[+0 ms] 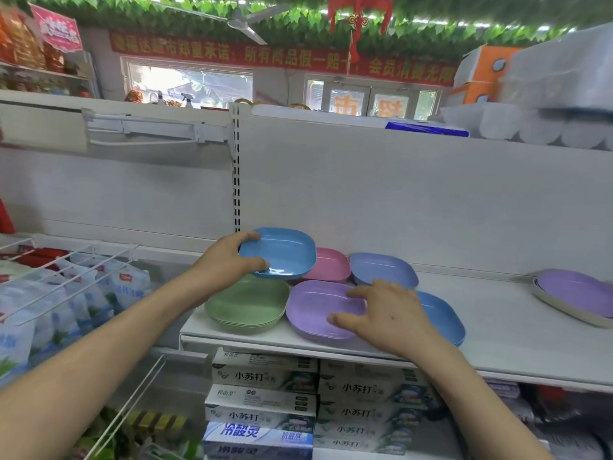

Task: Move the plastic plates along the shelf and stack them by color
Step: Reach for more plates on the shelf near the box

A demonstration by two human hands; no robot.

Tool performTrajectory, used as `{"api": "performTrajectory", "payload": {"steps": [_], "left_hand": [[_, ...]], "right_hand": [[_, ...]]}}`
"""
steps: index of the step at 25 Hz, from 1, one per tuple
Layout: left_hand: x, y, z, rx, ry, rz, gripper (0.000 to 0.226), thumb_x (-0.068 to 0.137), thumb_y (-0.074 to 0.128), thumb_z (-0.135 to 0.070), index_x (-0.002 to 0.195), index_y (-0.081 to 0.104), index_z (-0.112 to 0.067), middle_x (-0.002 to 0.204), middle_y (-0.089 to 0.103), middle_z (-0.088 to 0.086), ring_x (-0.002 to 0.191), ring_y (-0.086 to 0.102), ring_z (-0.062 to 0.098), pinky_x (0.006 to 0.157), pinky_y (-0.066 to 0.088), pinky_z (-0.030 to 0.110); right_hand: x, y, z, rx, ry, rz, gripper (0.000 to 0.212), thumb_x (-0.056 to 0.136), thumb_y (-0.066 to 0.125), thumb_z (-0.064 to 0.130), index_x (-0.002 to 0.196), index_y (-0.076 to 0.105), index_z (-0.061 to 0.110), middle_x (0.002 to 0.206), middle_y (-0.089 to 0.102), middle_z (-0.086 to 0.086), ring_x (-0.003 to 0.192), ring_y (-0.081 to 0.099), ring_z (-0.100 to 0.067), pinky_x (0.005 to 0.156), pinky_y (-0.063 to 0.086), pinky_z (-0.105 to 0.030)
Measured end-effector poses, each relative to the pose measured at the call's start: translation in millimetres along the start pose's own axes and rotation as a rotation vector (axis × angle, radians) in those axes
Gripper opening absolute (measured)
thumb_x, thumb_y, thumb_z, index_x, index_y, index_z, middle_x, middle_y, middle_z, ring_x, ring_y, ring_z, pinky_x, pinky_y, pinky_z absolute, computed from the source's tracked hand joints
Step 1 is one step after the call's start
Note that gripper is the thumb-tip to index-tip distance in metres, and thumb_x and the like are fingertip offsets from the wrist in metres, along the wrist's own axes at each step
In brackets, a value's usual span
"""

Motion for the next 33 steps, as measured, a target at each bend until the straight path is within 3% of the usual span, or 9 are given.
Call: {"api": "performTrajectory", "payload": {"steps": [5,10,16,20,22,27,31,33], "left_hand": [[5,52,-35,0.030,0.070,0.125,0.065,0.081,0.081,-0.035,0.141,0.055,-0.028,0.130,0.057,-0.002,0.105,0.062,0.015,0.078,0.048,0.023],[-4,126,-86,0.145,0.180,0.301,0.075,0.076,0.080,-0.049,0.143,0.052,-0.030,0.131,0.058,-0.006,0.111,0.060,0.014,0.095,0.051,0.032],[-21,188,-118,0.354,0.260,0.486,0.072,0.083,0.073,-0.051,0.146,0.049,-0.025,0.137,0.056,-0.007,0.118,0.055,0.016,0.102,0.046,0.037],[-24,200,-123,0.555,0.284,0.500,0.069,0.085,0.070,-0.059,0.139,0.057,-0.019,0.138,0.059,0.003,0.127,0.052,0.025,0.103,0.044,0.039],[-26,203,-123,0.651,0.286,0.519,0.071,0.085,0.067,-0.066,0.137,0.059,-0.019,0.128,0.059,0.009,0.125,0.049,0.029,0.101,0.044,0.039],[-26,207,-123,0.799,0.282,0.504,0.076,0.077,0.060,-0.080,0.143,0.052,-0.044,0.118,0.045,0.001,0.119,0.040,0.025,0.098,0.042,0.039],[-21,216,-140,0.740,0.302,0.408,0.066,0.079,0.061,-0.078,0.136,0.055,-0.047,0.115,0.046,-0.003,0.120,0.040,0.021,0.093,0.041,0.038],[-16,224,-154,0.628,0.348,0.334,0.056,0.085,0.059,-0.072,0.132,0.058,-0.044,0.111,0.050,-0.005,0.116,0.047,0.020,0.096,0.044,0.038]], "right_hand": [[-15,-27,-61,0.210,0.184,-0.258,0.048,0.088,0.052,0.069,0.125,0.066,0.040,0.123,0.066,0.008,0.112,0.062,-0.019,0.099,0.045,-0.042],[-40,-47,-134,0.310,0.347,-0.396,0.034,0.094,0.054,0.057,0.116,0.068,0.037,0.096,0.065,0.007,0.091,0.058,-0.015,0.081,0.045,-0.037],[-67,-51,-194,0.354,0.462,-0.458,0.026,0.093,0.052,0.059,0.103,0.067,0.039,0.086,0.061,0.008,0.083,0.060,-0.017,0.071,0.042,-0.035],[-72,-50,-223,0.368,0.493,-0.457,0.024,0.092,0.053,0.057,0.099,0.067,0.038,0.082,0.060,0.007,0.079,0.060,-0.016,0.069,0.041,-0.035],[-73,-50,-237,0.373,0.503,-0.447,0.023,0.092,0.053,0.056,0.098,0.067,0.038,0.082,0.061,0.007,0.079,0.060,-0.015,0.069,0.042,-0.035],[-74,-51,-273,0.405,0.519,-0.441,0.021,0.095,0.055,0.051,0.100,0.067,0.035,0.084,0.064,0.007,0.079,0.059,-0.015,0.071,0.043,-0.036],[-73,-55,-323,0.402,0.562,-0.447,0.023,0.096,0.056,0.045,0.111,0.068,0.033,0.092,0.064,0.010,0.089,0.059,-0.024,0.077,0.041,-0.036],[-74,-56,-353,0.401,0.588,-0.465,0.029,0.096,0.054,0.040,0.121,0.064,0.031,0.103,0.067,0.003,0.096,0.058,-0.028,0.082,0.043,-0.038]]}}
Point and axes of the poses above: each hand's wrist, its own x-axis towards the middle knuckle, its own y-axis out of the palm, z = x × y, the point moved 4 cm from there along x, towards the middle knuckle
